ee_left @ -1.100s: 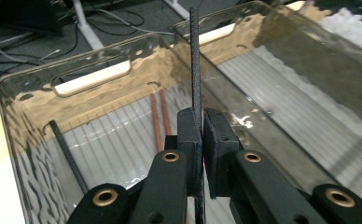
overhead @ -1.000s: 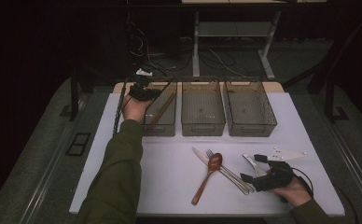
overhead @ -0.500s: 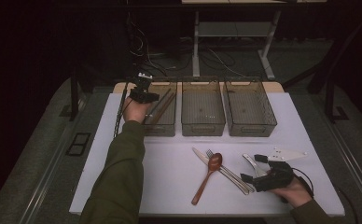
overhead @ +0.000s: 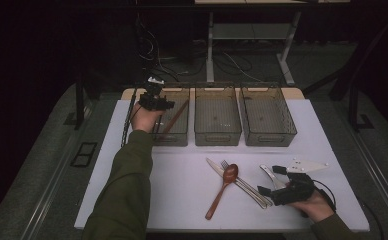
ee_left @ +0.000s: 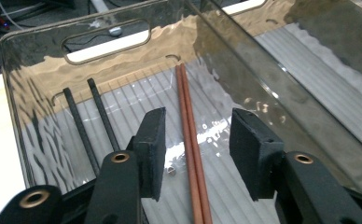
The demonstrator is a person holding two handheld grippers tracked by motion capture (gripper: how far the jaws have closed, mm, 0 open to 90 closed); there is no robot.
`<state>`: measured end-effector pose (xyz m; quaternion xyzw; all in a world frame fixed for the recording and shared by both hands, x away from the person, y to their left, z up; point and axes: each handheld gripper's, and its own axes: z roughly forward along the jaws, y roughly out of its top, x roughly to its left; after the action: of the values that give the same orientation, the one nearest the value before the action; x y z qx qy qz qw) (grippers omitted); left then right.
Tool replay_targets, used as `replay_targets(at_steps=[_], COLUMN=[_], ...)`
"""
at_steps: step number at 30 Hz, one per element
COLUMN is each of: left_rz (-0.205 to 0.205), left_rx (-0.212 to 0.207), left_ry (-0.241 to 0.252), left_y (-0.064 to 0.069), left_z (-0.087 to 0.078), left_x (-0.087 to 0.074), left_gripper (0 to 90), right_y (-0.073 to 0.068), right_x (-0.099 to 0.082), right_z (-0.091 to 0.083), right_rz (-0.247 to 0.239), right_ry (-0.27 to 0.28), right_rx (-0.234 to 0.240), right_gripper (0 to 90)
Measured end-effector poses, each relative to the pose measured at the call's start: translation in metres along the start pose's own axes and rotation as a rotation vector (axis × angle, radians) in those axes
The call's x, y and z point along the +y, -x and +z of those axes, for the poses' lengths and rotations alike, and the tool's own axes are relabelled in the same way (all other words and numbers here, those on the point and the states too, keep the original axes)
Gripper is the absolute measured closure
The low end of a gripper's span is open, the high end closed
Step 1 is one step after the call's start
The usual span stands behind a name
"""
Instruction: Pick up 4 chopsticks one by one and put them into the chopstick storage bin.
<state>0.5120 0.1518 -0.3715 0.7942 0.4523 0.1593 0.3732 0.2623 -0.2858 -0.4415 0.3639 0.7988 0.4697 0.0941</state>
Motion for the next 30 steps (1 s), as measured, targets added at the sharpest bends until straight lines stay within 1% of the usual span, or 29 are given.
replay_targets(at_steps=[3,7,9,11,12,13,14,17,18,19,20,21,22,23,25,27,30], left_rz=[0.007,0.031,0.042,0.066,0.088,0.087,0.095,0.118,0.125,0.121,0.118,0.124,0.126,0.156,0.164,0.18,0.191], left_rx=[-0.025,-0.055,-0.077,-0.088,-0.092,-0.097,-0.107,-0.116,-0.121,-0.128,-0.143,-0.153,-0.157,-0.158,-0.164,-0.176,-0.193], left_ry=[0.002,0.02,0.024,0.017,0.014,0.027,0.037,0.049,0.054,0.057,0.062,0.052,0.058,0.042,0.053,0.051,0.058], left_y=[0.002,0.007,0.01,0.013,0.014,0.016,0.019,0.024,0.026,0.028,0.03,0.032,0.034,0.036,0.043,0.048,0.055], left_z=[-0.004,-0.011,-0.014,-0.017,-0.019,-0.021,-0.023,-0.028,-0.03,-0.032,-0.033,-0.036,-0.036,-0.039,-0.042,-0.046,-0.052], left_x=[0.001,0.002,0.002,0.003,0.003,0.002,0.002,0.0,-0.001,-0.001,-0.003,-0.004,-0.005,-0.006,-0.01,-0.014,-0.02], left_gripper=[50.6,45.8,43.8,41.2,40.1,38.7,38.0,36.2,35.4,34.5,33.7,31.6,29.6,29.0,26.6,24.7,22.1], right_y=[0.0,0.0,0.0,0.0,0.0,0.0,0.0,0.0,0.0,0.0,0.0,0.0,0.0,0.0,0.0,0.0,0.0], right_x=[0.0,0.0,0.0,0.0,0.0,0.0,0.0,0.0,0.0,0.0,0.0,0.0,0.0,0.0,0.0,0.0,0.0], right_z=[0.0,0.0,0.0,0.0,0.0,0.0,0.0,0.0,0.0,0.0,0.0,0.0,0.0,0.0,0.0,0.0,0.0], right_rz=[0.001,0.0,0.0,-0.001,0.0,0.001,0.0,0.0,0.0,0.0,0.0,0.0,0.0,0.001,0.0,0.001,0.0], right_ry=[0.0,-0.001,-0.001,-0.002,-0.001,-0.001,-0.001,-0.002,-0.002,-0.002,-0.002,-0.002,-0.001,-0.001,-0.001,-0.002,-0.006], right_rx=[0.0,-0.001,-0.002,-0.002,-0.002,-0.002,-0.003,-0.003,-0.003,-0.002,-0.003,-0.003,-0.003,-0.003,-0.003,-0.003,-0.004], right_gripper=[1.1,1.1,1.0,1.1,1.0,1.1,1.1,1.1,1.1,1.1,1.1,1.1,1.1,1.1,1.0,1.0,1.1])
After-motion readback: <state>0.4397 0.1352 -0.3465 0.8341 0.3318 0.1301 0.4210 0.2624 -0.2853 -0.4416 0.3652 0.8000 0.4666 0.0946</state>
